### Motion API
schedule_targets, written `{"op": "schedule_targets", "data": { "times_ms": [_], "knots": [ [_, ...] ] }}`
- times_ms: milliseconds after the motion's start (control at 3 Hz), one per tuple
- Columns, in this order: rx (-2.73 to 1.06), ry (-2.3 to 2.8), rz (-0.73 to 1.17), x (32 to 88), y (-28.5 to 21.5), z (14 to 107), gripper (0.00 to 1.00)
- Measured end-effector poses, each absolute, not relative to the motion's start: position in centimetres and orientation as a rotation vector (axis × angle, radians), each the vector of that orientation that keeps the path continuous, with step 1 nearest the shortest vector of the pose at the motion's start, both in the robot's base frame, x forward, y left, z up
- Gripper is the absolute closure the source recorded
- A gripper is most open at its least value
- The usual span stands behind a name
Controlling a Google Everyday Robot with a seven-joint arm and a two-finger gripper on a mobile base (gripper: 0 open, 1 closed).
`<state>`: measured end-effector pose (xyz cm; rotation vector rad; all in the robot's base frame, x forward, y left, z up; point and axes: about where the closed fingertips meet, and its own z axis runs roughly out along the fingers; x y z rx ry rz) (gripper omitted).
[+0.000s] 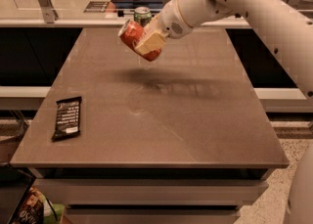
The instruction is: Place coke can upright
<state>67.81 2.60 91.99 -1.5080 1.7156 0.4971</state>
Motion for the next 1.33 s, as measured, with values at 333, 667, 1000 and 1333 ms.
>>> {"op": "schedule_targets", "data": {
  "times_ms": [333, 667, 1000, 1333],
  "knots": [
    [-1.45, 1.679, 0.582, 67.6, 3.4, 91.0, 1.0],
    [-1.394, 1.634, 0.655, 67.7, 4.0, 90.2, 1.0],
    [-1.327, 1.58, 0.722, 67.9, 4.4, 89.7, 1.0],
    [-1.265, 1.531, 0.772, 68.2, 4.5, 89.5, 1.0]
  ]
}}
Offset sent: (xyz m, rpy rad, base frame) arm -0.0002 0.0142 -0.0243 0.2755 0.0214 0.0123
